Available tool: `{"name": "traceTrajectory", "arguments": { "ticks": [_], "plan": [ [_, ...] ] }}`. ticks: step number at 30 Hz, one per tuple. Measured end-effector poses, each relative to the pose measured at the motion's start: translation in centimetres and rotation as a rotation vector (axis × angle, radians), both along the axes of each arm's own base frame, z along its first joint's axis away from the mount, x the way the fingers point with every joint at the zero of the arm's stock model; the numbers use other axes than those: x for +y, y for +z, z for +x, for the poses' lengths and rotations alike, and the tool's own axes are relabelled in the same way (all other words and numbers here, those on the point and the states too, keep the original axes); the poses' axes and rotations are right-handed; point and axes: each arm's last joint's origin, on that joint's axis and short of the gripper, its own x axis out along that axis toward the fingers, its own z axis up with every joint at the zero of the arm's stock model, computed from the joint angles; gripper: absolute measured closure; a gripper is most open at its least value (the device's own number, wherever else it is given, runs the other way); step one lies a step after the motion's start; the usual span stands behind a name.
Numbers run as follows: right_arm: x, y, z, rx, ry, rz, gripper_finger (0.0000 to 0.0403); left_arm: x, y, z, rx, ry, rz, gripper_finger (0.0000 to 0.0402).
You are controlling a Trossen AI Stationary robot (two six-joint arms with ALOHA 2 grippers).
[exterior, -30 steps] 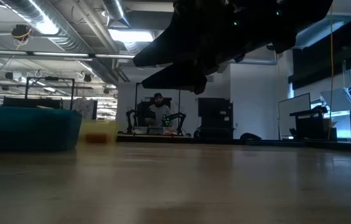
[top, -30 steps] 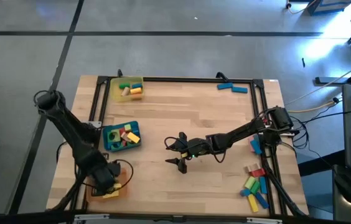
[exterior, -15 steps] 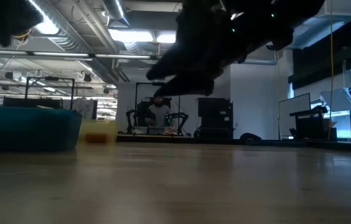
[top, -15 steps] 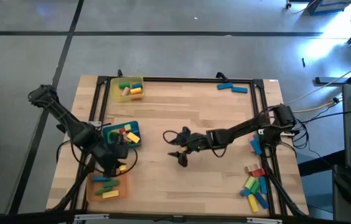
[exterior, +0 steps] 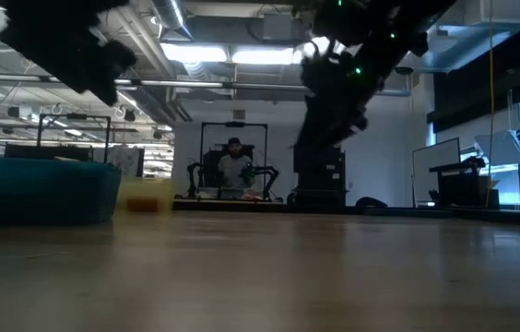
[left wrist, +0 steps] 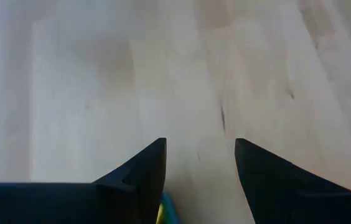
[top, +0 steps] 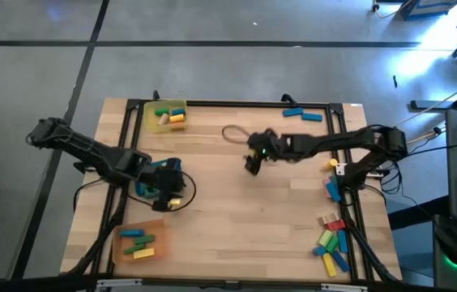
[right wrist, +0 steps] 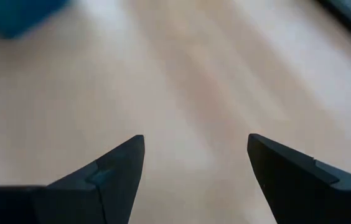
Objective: Sort blocks by size
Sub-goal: Put the blue block into the orange bin
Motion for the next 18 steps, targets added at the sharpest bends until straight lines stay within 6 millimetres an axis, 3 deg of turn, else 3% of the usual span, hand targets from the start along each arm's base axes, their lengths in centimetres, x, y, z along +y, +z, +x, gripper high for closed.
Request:
{"name": "traceTrajectory", "arguments": {
  "ticks": [9, 18],
  "plan": [
    [-8.9, 0.9, -4.6, 0.117, -0.303, -0.036, 0.0116, 4.5, -2.5, 1.5, -0.178, 0.027, 0.008, 0.0226],
    [-16.7, -0.9, -8.8, 0.174, -0.569, -0.01, 0.0116, 7.5, -2.7, 2.8, -0.473, 0.117, 0.065, 0.0226]
  ]
}}
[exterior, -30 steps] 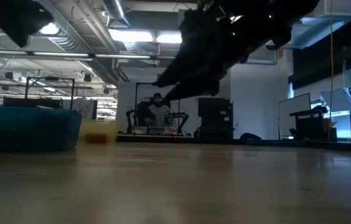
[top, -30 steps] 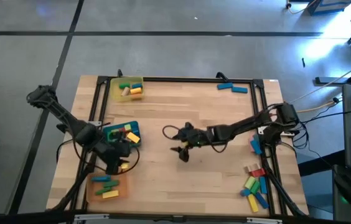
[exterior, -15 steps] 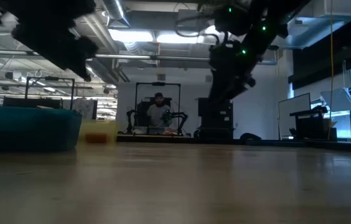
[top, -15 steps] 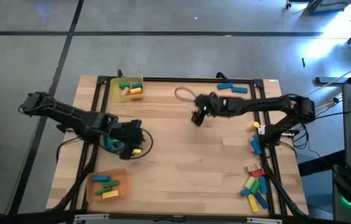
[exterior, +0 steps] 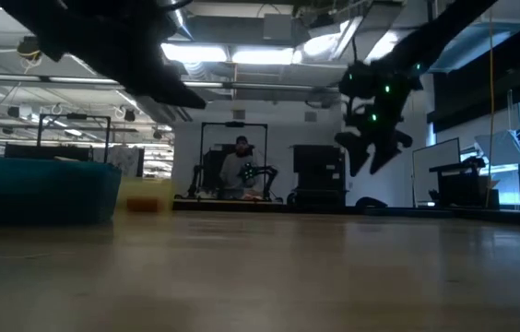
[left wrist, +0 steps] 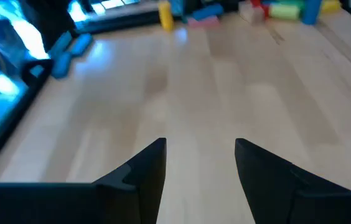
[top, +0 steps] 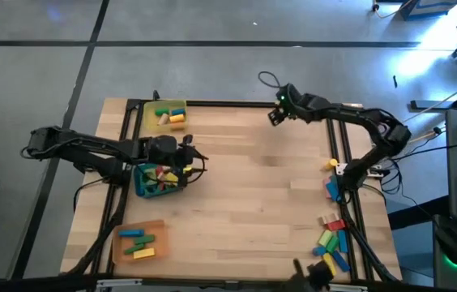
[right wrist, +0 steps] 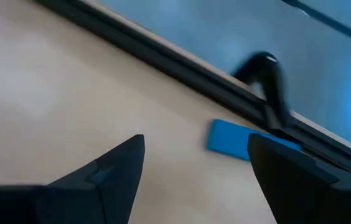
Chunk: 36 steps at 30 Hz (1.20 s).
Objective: Sort blocks by size
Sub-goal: Put the blue block into the orange bin
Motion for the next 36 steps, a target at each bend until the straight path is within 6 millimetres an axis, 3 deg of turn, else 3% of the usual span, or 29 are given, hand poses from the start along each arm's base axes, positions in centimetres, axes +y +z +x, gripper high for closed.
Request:
{"name": "traceTrajectory", "arguments": {
  "ticks": [5, 8, 18, 24, 36],
  "plan": [
    [-2.9, -2.0, -1.6, -0.002, -0.082, 0.054, 0.0119, 1.2, -0.8, -0.3, -0.088, 0.053, 0.016, 0.0226],
    [-4.2, -3.1, -2.1, -0.006, -0.128, 0.069, 0.0144, 1.8, -1.2, -0.6, -0.102, 0.075, 0.042, 0.0226],
    [-6.1, -6.0, -2.5, -0.046, -0.142, 0.128, 0.0324, 3.0, -0.7, -0.6, -0.149, 0.127, 0.079, 0.0226],
    [-6.4, -6.7, -2.2, -0.037, -0.146, 0.122, 0.0393, 3.0, -0.7, -0.6, -0.146, 0.119, 0.097, 0.0226],
    [-3.1, -7.0, 0.5, 0.017, -0.018, 0.188, 0.038, 3.0, -0.7, -0.6, -0.144, 0.121, 0.092, 0.0226]
  ]
}}
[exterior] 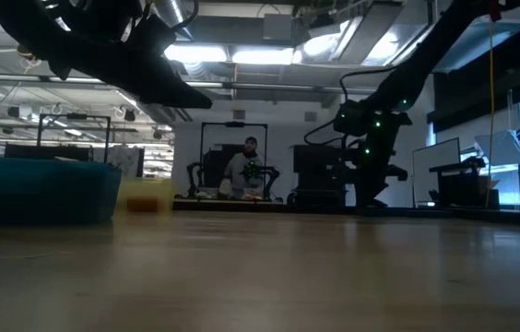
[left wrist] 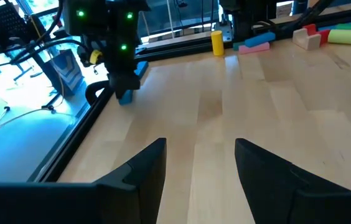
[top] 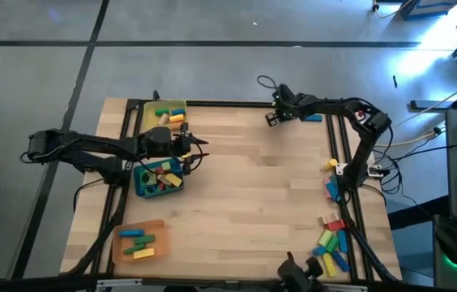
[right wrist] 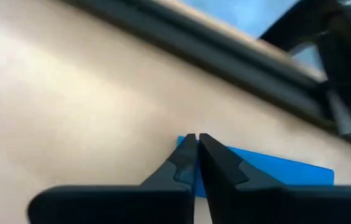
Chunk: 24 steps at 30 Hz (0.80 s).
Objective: Sort blocks by size
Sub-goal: Put the blue block into the orange bin
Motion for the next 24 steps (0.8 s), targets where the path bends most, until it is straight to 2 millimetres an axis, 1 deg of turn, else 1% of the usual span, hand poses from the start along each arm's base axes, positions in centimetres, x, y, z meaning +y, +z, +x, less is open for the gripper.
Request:
{"name": "traceTrajectory", "arguments": {
  "ticks": [7, 12, 15, 17, 19, 22, 24],
  "plan": [
    [3.4, 0.1, 2.1, 0.034, 0.122, 0.052, 0.0386, 0.0, 0.0, 0.0, 0.0, 0.0, 0.0, 0.0226],
    [6.2, 1.0, 3.5, 0.034, 0.219, 0.064, 0.0386, 0.0, 0.0, 0.0, 0.0, 0.0, -0.001, 0.0226],
    [7.7, 1.7, 3.8, 0.033, 0.274, 0.079, 0.0386, 0.0, 0.0, 0.0, -0.001, 0.0, -0.001, 0.0226],
    [8.3, 2.6, 3.7, 0.028, 0.311, 0.065, 0.0386, 0.0, 0.0, 0.0, -0.001, 0.0, -0.001, 0.0226],
    [8.5, 4.1, 3.4, 0.006, 0.334, 0.032, 0.0386, 0.0, 0.0, 0.0, -0.001, 0.001, -0.003, 0.0226],
    [8.9, 6.0, 2.4, 0.03, 0.392, -0.011, 0.0386, 0.0, 0.0, 0.0, -0.002, 0.002, -0.007, 0.0226],
    [9.1, 7.3, 1.9, 0.045, 0.457, -0.074, 0.0386, 0.0, 0.0, 0.0, -0.002, 0.002, -0.007, 0.0226]
  ]
}}
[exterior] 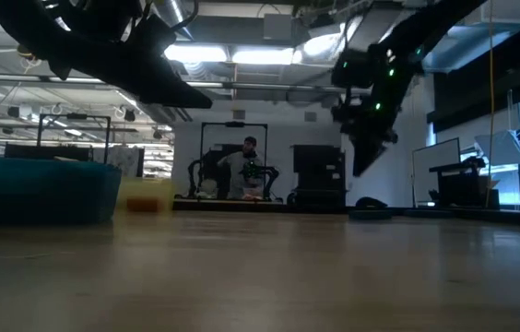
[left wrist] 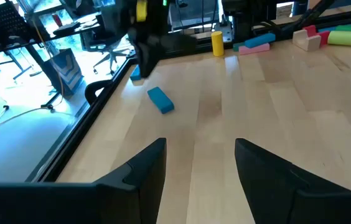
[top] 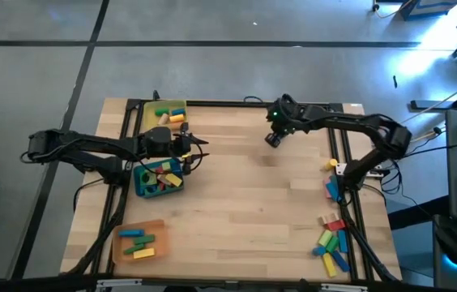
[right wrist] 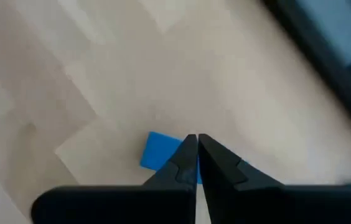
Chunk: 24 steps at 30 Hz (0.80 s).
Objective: Sort blocks by size
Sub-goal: Put the blue block into the orange bin
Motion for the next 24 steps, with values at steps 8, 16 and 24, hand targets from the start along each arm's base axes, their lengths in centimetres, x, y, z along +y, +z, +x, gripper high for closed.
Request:
{"name": "traceTrajectory", "arguments": {
  "ticks": [8, 16, 24],
  "plan": [
    [-0.3, 2.1, -0.2, 0.027, 0.108, -0.229, 0.0386, 0.0, 0.0, 0.0, -0.001, 0.0, -0.001, 0.0226],
    [0.2, 0.5, -0.6, 0.125, 0.186, -0.086, 0.0305, 0.0, 0.0, 0.0, -0.003, 0.003, -0.01, 0.0226],
    [0.3, -2.2, -0.4, 0.251, 0.389, -0.02, 0.0139, 0.0, 0.0, 0.0, -0.003, 0.003, -0.011, 0.0226]
  ]
}}
